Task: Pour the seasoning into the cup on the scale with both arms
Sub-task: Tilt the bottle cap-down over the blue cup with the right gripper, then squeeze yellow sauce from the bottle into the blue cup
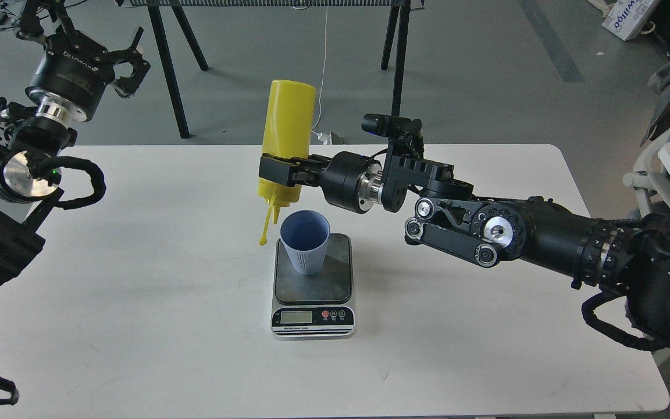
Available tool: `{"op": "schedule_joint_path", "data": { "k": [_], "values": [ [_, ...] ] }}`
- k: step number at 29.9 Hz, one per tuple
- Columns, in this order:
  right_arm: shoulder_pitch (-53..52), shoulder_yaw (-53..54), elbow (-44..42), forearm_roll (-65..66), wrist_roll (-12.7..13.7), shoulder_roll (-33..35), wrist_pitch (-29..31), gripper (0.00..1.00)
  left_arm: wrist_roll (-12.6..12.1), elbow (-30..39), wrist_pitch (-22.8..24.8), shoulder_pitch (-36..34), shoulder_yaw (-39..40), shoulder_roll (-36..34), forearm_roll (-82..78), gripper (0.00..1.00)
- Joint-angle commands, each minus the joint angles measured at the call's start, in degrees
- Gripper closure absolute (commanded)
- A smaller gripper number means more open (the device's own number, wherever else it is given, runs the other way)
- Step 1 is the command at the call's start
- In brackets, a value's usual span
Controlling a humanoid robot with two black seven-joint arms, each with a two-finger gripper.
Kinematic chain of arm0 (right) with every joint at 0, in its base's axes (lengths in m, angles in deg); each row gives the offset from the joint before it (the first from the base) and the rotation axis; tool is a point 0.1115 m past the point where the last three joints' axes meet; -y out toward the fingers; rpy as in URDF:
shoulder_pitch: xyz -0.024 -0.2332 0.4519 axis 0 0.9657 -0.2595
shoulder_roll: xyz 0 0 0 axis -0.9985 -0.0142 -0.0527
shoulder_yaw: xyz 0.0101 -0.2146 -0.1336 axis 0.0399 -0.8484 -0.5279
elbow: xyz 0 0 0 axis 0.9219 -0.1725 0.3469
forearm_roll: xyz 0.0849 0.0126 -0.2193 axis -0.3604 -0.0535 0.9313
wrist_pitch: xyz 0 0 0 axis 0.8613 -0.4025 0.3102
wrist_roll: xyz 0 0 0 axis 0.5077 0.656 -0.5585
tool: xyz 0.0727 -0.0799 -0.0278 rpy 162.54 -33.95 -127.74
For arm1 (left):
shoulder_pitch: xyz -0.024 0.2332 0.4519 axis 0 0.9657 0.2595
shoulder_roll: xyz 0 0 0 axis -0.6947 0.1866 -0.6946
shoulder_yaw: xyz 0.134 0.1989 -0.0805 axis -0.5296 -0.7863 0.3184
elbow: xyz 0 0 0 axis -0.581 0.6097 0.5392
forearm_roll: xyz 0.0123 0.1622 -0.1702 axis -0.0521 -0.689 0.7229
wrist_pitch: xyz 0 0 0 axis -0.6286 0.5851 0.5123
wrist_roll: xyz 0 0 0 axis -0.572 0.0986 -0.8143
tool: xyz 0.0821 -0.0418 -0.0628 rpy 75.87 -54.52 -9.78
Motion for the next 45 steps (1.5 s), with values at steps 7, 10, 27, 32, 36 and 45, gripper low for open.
{"op": "schedule_joint_path", "data": {
  "k": [7, 10, 27, 32, 36, 45],
  "values": [
    [-2.7, -1.5, -0.9, 6.7, -0.4, 0.8, -2.0, 0.66, 0.7, 0.0, 0.2, 0.0, 0.0, -0.9, 0.1, 0.00],
    [-2.7, -1.5, -1.1, 9.4, -0.7, 0.9, -2.0, 0.66, 0.7, 0.0, 0.1, 0.0, 0.1, -0.9, 0.1, 0.00],
    [-3.3, -7.4, -2.7, 18.1, -1.4, 0.4, -4.5, 0.66, 0.7, 0.0, 0.2, 0.0, 0.1, -1.0, 0.1, 0.00],
    [-3.4, -6.8, -2.2, 17.2, -1.4, 0.9, -4.6, 0.66, 0.7, 0.0, 0.2, 0.0, 0.1, -1.0, 0.1, 0.00],
    [-2.9, -3.0, -1.8, 16.4, -1.9, 3.0, -4.7, 0.67, 0.7, 0.0, 0.3, 0.0, 0.1, -1.4, 0.1, 0.00],
    [5.3, 13.6, 8.1, 2.6, -1.3, 15.3, -4.3, 0.67, 0.7, 0.1, 0.4, 0.0, 0.1, -1.6, 0.1, 0.00]
  ]
}}
